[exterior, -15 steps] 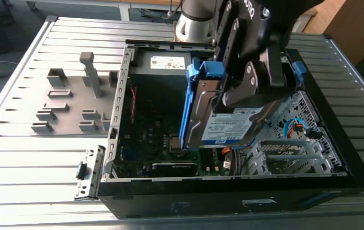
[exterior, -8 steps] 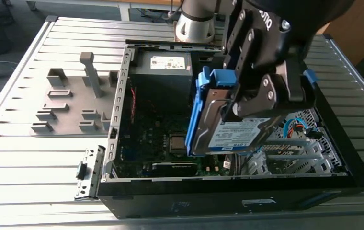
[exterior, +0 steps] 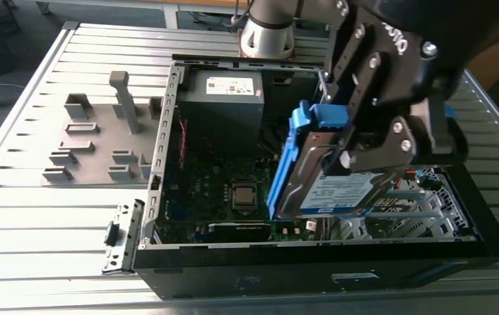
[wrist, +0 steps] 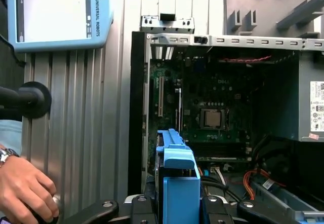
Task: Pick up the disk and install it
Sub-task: 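Pick up the disk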
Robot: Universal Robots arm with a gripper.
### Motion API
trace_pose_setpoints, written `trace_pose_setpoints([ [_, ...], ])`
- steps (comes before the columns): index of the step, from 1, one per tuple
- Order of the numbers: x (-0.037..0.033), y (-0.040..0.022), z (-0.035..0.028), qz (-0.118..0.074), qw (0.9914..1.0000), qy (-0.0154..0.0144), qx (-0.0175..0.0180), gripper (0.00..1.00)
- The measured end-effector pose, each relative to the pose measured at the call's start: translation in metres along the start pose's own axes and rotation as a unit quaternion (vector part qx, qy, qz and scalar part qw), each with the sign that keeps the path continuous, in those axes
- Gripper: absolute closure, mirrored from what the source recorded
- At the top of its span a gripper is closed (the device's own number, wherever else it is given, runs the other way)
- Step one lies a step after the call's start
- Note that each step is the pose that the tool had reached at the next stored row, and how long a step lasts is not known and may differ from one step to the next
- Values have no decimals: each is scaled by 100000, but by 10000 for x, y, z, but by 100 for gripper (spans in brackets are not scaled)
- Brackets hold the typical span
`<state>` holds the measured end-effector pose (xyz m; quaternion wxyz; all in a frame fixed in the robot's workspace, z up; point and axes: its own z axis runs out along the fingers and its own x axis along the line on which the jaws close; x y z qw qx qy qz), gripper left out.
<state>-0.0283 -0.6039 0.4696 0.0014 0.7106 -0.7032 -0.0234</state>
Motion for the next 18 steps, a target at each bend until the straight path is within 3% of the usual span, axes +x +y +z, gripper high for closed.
trace_pose_setpoints([
  [8,8,-285,5,8,100000,-15,-263,64],
  [14,11,-398,47,207,99999,-80,-301,64],
  [18,13,-517,64,222,99999,-98,-362,64],
])
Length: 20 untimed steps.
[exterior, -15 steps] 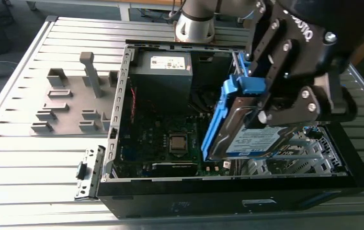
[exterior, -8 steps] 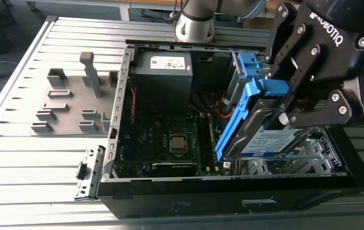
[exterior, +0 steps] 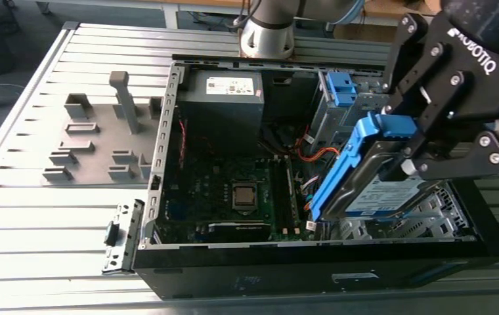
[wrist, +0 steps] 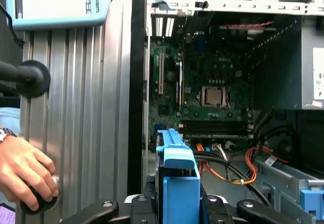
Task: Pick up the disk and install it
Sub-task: 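Pick up the disk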
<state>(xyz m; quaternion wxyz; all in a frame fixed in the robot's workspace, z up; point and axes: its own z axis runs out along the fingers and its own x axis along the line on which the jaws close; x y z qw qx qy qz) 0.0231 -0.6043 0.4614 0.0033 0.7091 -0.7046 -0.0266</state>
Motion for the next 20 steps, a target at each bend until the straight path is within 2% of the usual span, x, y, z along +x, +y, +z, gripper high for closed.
trace_pose_setpoints([
  [6,-1,-173,41,58,100000,-7,-188,64],
  [12,-56,-372,73,68,99998,-30,-580,64],
  [17,-74,-503,89,66,99996,-214,-825,64],
  [20,-83,-569,99,58,99994,-527,-928,64],
])
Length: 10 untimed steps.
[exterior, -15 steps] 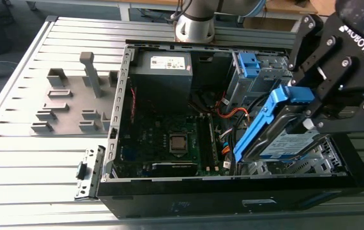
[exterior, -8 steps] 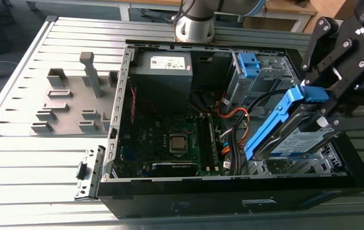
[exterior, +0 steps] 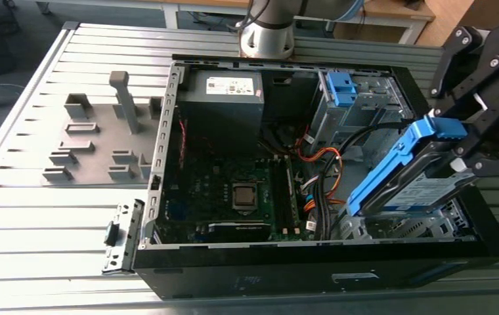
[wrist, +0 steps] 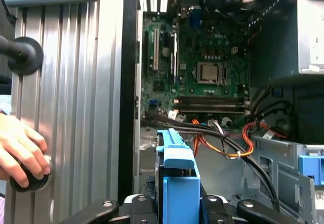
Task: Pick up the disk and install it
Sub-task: 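Pick up the disk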
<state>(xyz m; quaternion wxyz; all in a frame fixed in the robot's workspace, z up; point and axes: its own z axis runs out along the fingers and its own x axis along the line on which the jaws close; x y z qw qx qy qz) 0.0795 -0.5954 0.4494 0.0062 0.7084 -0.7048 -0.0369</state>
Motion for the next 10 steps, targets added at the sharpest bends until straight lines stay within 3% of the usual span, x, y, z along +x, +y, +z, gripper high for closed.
trace_pose_setpoints([
  [3,-8,-61,7,-8,99999,-353,-99,64],
  [10,-15,-178,27,-12,99989,-1476,-269,64],
])
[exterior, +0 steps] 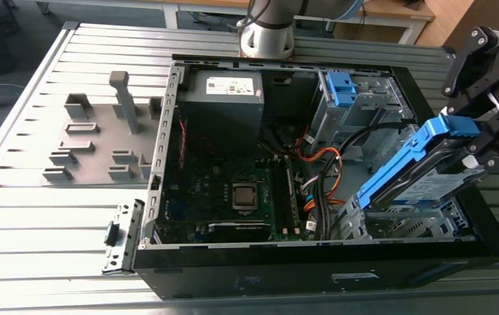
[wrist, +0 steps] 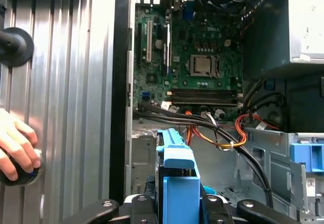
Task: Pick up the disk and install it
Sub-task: 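Pick up the disk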
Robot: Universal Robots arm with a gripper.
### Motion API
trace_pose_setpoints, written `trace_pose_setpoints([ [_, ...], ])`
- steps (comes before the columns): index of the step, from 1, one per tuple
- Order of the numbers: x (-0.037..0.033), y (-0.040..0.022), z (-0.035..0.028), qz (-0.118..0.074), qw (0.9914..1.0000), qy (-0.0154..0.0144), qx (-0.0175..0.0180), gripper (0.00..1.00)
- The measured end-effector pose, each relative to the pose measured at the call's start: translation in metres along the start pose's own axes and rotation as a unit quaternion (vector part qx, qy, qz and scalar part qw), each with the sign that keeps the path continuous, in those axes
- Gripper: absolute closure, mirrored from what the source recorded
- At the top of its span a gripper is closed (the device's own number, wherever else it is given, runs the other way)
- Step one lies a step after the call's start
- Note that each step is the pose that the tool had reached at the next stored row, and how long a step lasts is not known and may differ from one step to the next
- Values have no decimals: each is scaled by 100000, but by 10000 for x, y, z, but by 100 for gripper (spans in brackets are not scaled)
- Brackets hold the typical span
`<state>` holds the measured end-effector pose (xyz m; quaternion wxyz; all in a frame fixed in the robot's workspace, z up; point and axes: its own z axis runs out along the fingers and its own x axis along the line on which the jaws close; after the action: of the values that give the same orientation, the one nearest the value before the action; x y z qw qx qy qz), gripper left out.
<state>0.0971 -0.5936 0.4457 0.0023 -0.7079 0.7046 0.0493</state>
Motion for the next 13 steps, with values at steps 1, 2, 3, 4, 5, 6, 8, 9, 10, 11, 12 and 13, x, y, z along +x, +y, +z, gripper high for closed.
trace_pose_setpoints([
  [1,-1,-17,5,4,100000,-118,-39,64],
  [2,-4,-35,12,9,100000,-210,-89,64],
  [3,-8,-47,19,27,100000,-277,-127,64],
  [4,-12,-57,27,51,99999,-338,-157,64],
  [5,-17,-66,35,75,99999,-401,-181,64],
  [6,-23,-74,42,95,99999,-448,-201,64],
  [8,-34,-90,53,125,99998,-517,-229,64],
  [9,-39,-97,55,127,99998,-522,-234,64],
  [10,-41,-103,57,130,99998,-536,-236,64],
  [11,-42,-110,56,133,99998,-526,-235,64],
  [12,-42,-120,54,134,99998,-513,-234,64],
  [13,-43,-131,54,132,99998,-516,-236,64],
])
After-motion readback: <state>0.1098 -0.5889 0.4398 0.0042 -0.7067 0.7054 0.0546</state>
